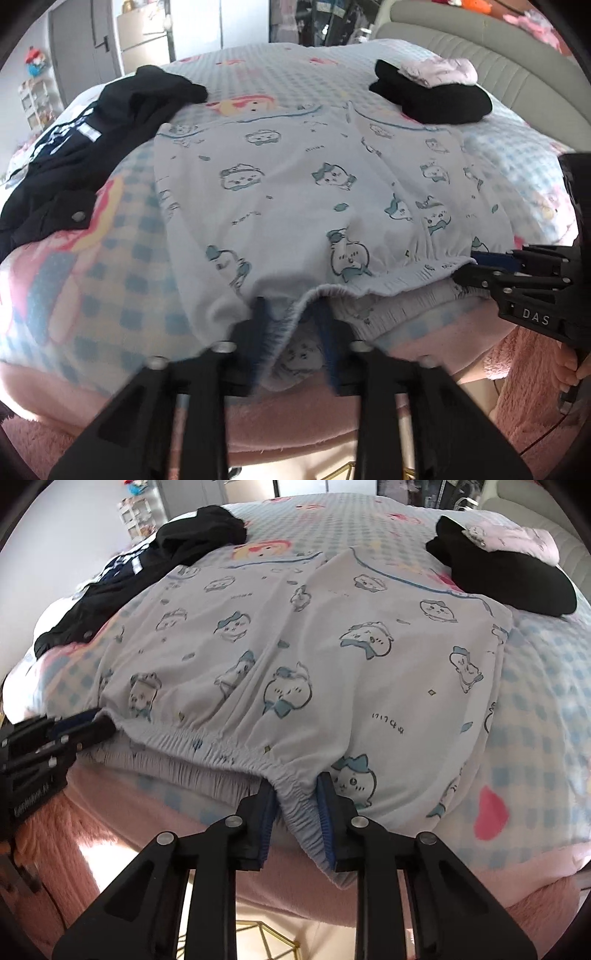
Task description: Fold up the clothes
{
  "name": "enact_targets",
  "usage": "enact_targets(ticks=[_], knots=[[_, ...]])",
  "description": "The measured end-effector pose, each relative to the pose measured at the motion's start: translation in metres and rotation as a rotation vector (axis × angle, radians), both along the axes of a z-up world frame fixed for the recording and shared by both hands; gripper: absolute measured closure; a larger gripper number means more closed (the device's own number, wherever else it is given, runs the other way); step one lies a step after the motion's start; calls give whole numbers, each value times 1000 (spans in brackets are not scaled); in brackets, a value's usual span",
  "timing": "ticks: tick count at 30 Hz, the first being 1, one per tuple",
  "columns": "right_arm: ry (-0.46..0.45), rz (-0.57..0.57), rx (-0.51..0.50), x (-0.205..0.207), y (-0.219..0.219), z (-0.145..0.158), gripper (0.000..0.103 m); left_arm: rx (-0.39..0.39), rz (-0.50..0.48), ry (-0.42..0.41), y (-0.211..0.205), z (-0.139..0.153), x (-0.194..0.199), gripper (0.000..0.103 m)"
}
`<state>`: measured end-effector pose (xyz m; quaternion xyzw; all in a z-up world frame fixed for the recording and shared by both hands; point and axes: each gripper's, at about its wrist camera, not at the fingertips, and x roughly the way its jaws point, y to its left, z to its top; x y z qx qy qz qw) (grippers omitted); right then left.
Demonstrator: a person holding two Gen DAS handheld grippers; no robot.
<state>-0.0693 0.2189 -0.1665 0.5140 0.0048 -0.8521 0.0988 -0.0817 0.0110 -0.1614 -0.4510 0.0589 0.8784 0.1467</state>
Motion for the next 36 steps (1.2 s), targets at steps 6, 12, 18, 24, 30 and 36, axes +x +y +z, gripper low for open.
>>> enact_targets(ticks=[6,12,18,24,30,36], knots=[[7,-4,-37,0,5,3,94,-40,-31,50,8,6,11,96],[52,29,-65,14,3,20,98,-64,-28,76,6,14,25,97],[31,28,-53,19,1,12,99,-58,-6,30,4,2,29,98],[16,7,-53,20,3,5,98,-35,1,3,2,2,30,97],[32,-16,-105,27,11,19,98,150,37,-51,-20,15,29,90],[-74,-3,-27,23,9,4,90,274,141,-62,-52,22,24,88]])
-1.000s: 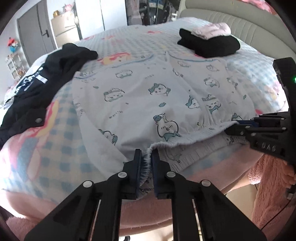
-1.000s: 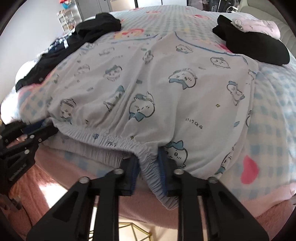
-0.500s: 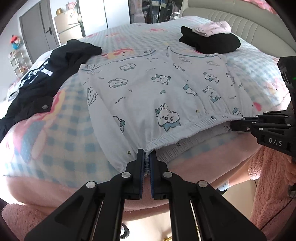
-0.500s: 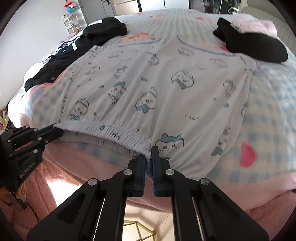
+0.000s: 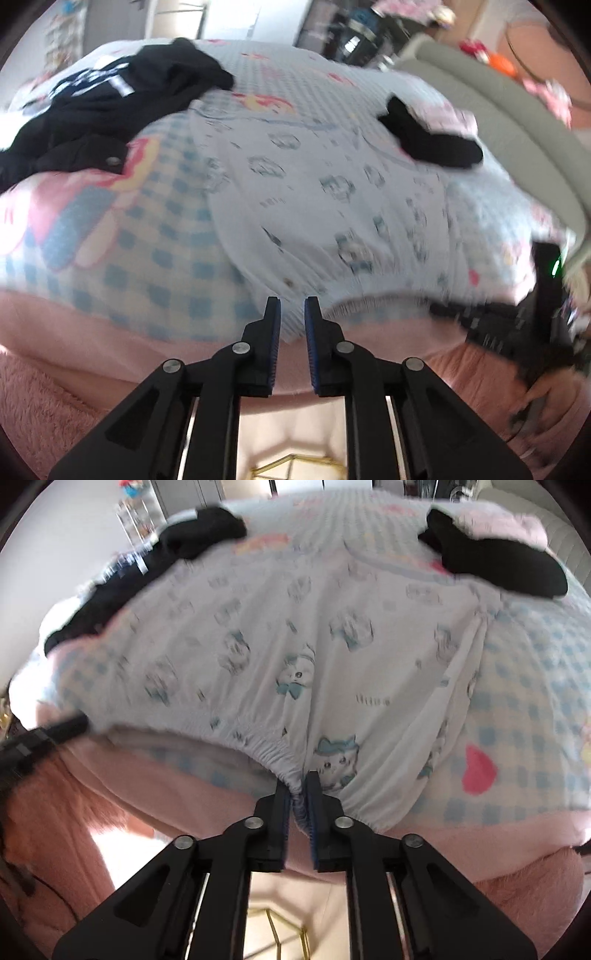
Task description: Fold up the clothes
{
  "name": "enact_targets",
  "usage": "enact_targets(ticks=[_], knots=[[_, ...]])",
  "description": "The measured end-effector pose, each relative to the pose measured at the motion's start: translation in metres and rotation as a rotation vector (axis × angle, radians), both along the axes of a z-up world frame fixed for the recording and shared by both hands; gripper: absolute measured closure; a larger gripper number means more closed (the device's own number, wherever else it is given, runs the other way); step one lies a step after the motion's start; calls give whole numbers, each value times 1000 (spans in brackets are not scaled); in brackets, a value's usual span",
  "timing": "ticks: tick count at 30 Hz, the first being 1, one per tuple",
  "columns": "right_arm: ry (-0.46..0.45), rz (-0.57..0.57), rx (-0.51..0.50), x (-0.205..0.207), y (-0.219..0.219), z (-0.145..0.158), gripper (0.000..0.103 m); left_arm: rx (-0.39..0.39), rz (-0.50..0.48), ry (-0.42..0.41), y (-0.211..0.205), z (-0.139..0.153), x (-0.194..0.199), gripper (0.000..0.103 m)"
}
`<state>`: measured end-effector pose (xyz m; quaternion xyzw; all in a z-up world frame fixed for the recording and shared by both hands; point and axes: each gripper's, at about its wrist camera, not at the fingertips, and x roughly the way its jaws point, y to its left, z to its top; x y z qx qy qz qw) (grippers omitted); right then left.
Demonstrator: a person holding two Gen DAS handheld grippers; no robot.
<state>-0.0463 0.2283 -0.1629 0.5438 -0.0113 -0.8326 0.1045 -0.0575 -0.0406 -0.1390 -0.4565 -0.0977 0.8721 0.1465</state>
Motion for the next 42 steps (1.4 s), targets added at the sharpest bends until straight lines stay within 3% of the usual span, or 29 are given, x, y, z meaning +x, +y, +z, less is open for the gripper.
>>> enact_targets(ticks=[2,5,8,10,13,16,19,21,23,28,33,35,37,39,41,42], knots=[[-9,-32,-50,2,6,6,87,17,30,12,-6,3,-7,88],[0,-30,-122,4,6,27,84,-7,-38,26,8,6,-24,88],[82,9,-68,3,-3,44,74,-6,-93,-25,27,-4,-41,81],[109,7,-34,-3,-6,48,73,-49,-112,-75,38,-16,-48,81],[65,-29,-34,-14,0,34,73,-112,-110,-137,42,-33,-45,81],[4,-51,20,-16,5,10,73,-120,-81,-183,26,-43,-33,81],[-11,-79,-19,-5,18,0,73,-168,-37,-216,12,-51,-15,75],[-19,-90,-28,-1,23,-2,73,-114,-13,-254,0,-56,-9,74],[-20,-95,-40,0,26,3,74,-59,12,-241,-6,-48,-6,73],[70,-127,-120,2,35,29,73,-52,-36,-82,11,-5,-2,73],[12,-135,-57,-2,35,6,73,-72,-111,-10,44,7,-18,70],[10,-150,-62,2,40,0,74,-96,-113,-43,51,-6,-26,70],[14,-178,-61,6,50,1,75,-200,-73,-112,50,-28,-26,71],[15,-217,-32,9,63,3,74,-170,-51,-157,40,-43,-19,71],[13,-248,-12,13,75,2,73,-127,-38,-157,32,-40,-15,70],[12,-259,-50,15,83,2,73,-122,-39,-149,32,-34,-14,70]])
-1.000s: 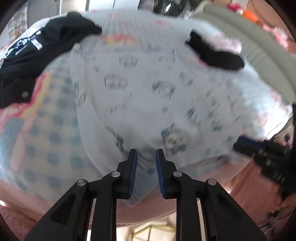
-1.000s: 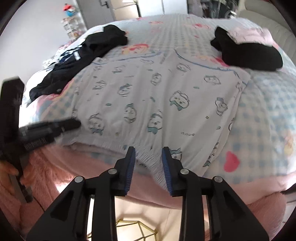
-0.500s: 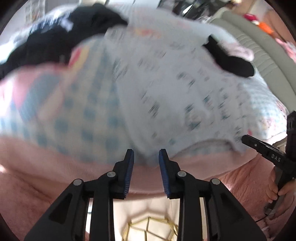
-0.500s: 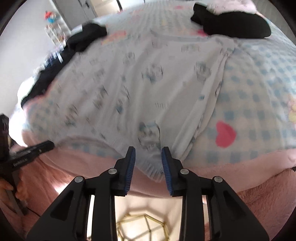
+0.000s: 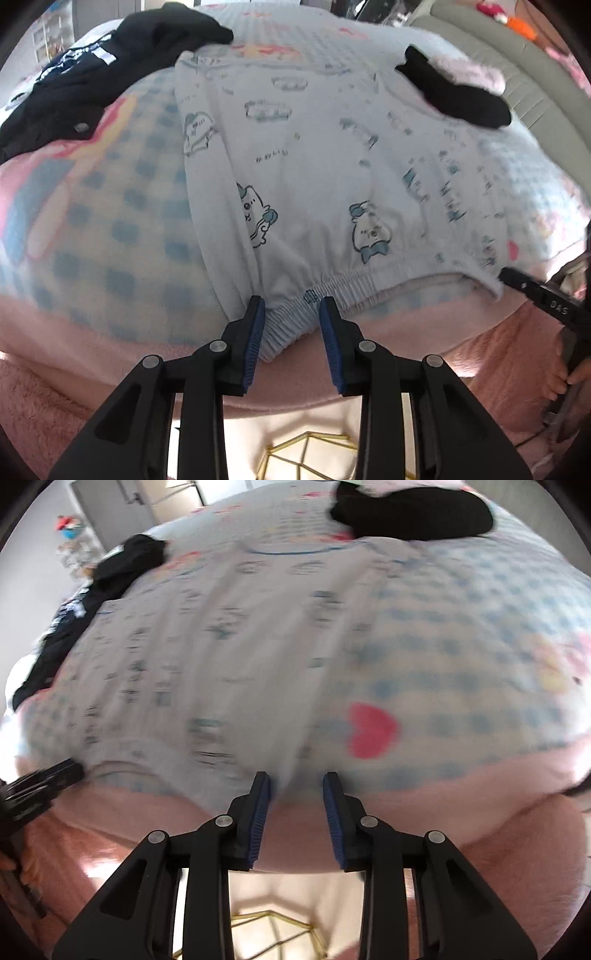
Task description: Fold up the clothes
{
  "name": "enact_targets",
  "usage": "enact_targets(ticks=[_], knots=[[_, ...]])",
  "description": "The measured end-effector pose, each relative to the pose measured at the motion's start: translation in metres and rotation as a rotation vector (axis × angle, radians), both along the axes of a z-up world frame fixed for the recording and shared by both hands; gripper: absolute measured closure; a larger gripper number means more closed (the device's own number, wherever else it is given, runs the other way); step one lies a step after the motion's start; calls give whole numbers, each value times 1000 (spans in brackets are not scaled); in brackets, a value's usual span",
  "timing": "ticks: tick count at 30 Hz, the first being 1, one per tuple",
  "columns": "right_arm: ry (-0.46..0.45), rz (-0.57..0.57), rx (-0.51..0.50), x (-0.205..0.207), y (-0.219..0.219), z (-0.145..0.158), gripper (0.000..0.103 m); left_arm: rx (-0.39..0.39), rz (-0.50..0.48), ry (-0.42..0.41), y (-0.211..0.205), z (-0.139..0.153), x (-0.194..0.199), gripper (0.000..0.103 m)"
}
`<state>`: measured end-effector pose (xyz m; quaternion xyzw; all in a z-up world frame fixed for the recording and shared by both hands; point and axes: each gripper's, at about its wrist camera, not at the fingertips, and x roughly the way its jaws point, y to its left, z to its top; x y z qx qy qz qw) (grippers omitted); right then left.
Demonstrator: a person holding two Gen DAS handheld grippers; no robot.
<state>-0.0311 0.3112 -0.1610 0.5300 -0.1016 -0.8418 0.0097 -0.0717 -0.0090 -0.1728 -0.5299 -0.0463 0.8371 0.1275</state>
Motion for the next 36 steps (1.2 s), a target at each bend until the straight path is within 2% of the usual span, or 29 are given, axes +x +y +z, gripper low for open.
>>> enact_targets(ticks=[2,3,7,10,13,17,21,25,30,32,36], knots=[[16,-11,-102,4,12,5,73,6,-6,35,1,15,2,70],[27,-4,-113,5,13,9,73,22,-12,59,3,23,4,70],[68,-7,-92,1,17,26,73,67,-57,95,17,44,4,68],[65,-29,-107,-12,23,31,73,53,-119,106,36,57,-4,67],[63,-35,-79,-28,35,35,73,65,-150,99,48,61,-19,67],[63,-48,-68,-53,53,41,73,97,-184,70,70,56,-49,67],[49,-67,-79,-72,58,33,73,153,-240,32,112,43,-69,67],[73,-56,-109,-67,57,27,73,190,-296,13,157,30,-79,67],[84,-149,-161,-44,72,27,72,246,-360,-11,204,24,-83,67],[71,-161,-143,-40,79,24,72,211,-379,8,216,25,-82,67],[53,-137,-172,-40,85,22,72,11,-342,34,219,15,-86,67]])
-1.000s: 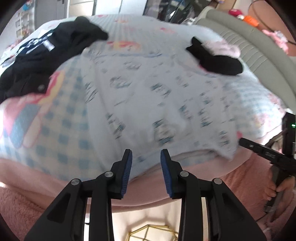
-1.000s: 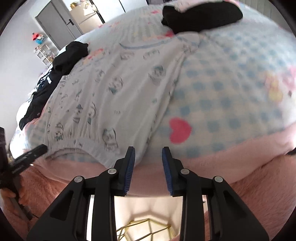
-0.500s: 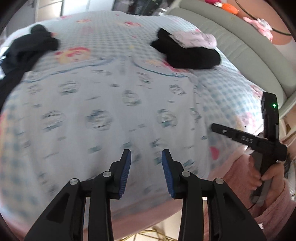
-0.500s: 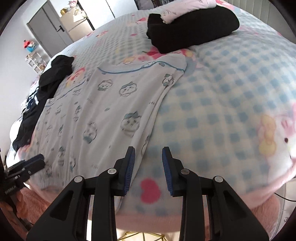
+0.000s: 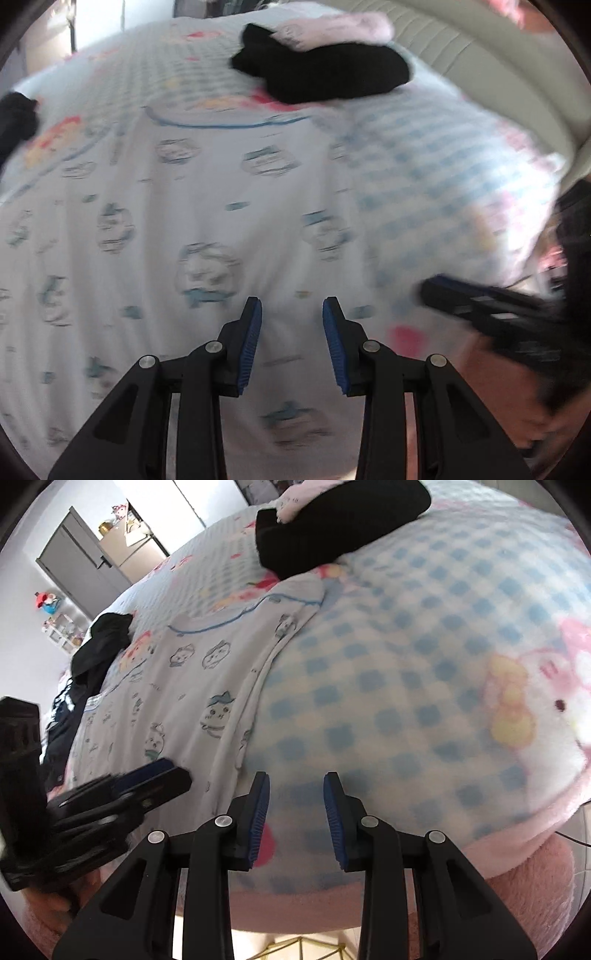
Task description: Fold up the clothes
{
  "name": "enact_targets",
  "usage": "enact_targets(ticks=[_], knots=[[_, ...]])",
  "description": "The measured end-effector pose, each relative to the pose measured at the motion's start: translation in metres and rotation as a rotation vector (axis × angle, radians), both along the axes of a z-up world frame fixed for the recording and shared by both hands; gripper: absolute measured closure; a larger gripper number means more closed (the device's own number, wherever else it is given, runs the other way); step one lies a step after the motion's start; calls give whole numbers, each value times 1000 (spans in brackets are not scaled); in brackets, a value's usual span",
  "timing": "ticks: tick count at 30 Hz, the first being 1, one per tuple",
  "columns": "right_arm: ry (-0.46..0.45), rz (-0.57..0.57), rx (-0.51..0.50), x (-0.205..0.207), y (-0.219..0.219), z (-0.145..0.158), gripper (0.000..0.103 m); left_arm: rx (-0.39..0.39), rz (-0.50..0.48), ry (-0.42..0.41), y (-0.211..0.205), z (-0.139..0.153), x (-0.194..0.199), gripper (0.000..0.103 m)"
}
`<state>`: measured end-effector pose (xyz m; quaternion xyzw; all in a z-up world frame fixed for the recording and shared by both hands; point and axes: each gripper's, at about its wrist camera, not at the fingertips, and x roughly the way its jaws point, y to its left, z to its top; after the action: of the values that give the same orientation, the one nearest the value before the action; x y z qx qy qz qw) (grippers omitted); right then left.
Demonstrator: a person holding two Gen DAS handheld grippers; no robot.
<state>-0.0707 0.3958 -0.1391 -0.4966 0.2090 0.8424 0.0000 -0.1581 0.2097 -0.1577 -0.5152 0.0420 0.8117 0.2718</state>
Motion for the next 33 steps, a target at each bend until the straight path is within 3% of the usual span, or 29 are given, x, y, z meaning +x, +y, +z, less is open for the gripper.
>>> enact_targets(ticks=[5,8,12,17,20,24,29,33], knots=[[22,100,8,-9,-22,-1,65,30,79,-88,-26,-17,-12,67],[11,136,11,-20,-33,-8,65,7,74,-75,-28,-23,-12,67],[-17,151,107,-33,-45,-19,65,10,85,-80,-31,-25,-12,68],[-39,178,83,-52,-54,-37,58,3,100,-73,-32,-29,-12,68],[-8,223,90,-55,-64,-24,60,-3,99,-64,-28,-30,-8,68],[-58,239,214,-58,-72,-29,75,-7,90,-61,-27,-33,-9,68],[-75,263,340,-52,-70,-39,76,6,89,-70,-26,-34,-11,68],[-68,210,434,-42,-62,-38,79,23,98,-53,-27,-33,-9,69]])
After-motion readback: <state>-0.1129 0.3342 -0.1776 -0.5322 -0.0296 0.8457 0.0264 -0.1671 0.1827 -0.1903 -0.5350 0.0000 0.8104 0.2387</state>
